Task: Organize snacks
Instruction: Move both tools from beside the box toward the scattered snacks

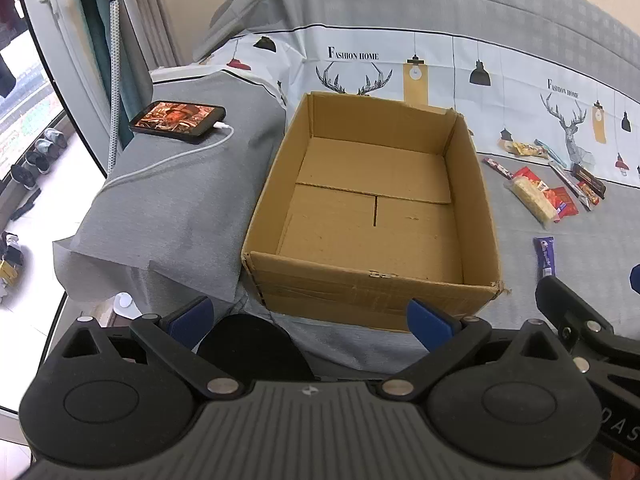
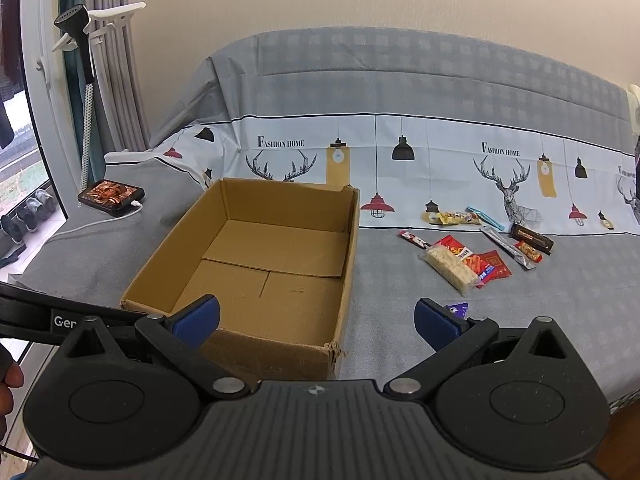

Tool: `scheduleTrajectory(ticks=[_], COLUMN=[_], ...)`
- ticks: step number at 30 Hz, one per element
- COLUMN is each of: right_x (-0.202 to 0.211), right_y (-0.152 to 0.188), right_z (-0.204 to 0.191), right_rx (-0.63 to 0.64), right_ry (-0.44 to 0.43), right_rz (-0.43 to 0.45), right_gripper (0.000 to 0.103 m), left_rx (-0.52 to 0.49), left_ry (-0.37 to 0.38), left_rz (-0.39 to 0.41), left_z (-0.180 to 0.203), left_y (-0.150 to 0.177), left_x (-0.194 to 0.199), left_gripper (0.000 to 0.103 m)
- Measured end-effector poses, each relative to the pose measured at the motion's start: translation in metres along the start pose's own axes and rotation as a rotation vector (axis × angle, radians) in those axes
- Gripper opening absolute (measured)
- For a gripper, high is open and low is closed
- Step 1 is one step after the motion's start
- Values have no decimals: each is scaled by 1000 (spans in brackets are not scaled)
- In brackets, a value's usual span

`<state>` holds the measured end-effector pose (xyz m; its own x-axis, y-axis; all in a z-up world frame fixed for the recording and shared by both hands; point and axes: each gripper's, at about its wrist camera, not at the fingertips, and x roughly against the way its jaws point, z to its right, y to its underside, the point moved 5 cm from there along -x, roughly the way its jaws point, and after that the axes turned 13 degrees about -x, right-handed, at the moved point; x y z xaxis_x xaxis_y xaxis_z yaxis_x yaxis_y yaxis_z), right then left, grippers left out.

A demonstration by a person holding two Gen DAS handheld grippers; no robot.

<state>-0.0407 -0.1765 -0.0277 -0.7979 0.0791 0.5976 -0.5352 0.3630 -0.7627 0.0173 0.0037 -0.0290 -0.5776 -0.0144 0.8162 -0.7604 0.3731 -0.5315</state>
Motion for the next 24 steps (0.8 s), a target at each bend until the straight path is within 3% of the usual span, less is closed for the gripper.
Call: scheduleTrajectory(ticks=[18, 21, 24], right_x=[-13, -19, -24], right_y=[6, 6, 8], right_z=[4, 9, 15], right_rx=[-33, -56, -75], right_ry=[-8, -4, -6], right_rz=[-36, -44, -57], right_gripper=[103, 103, 103], left_rx=[-33, -40, -53], left_ry=[7, 32, 9], left_rz=[-45, -22, 14], left_z=[6, 11, 15], left_y=[3, 1, -3], left_x=[-19, -24, -28], left_gripper=[103, 103, 103])
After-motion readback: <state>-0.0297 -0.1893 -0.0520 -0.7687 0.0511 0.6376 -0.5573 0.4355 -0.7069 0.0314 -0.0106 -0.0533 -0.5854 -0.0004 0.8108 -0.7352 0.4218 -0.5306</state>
